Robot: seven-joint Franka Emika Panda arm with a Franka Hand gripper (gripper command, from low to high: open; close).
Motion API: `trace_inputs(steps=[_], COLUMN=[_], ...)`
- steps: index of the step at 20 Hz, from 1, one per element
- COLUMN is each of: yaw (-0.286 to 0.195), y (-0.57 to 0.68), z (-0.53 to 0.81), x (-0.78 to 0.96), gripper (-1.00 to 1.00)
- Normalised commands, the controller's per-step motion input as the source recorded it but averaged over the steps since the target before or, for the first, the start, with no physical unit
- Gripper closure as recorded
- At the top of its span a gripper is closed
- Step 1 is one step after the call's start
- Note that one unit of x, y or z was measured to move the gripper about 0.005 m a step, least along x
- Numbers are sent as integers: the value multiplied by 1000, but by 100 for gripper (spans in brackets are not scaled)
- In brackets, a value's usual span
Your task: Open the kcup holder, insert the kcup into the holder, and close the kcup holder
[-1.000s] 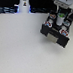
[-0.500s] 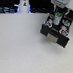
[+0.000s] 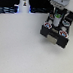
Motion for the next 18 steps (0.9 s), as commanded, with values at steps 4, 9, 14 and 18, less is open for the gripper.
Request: trace_inputs(steps=[4,9,14,18], yaw=[-5,0,17,16], y=[0,67,-1,-51], z=[215,305,-187,-352], x=[0,66,8,-41], gripper=[100,100,100,100])
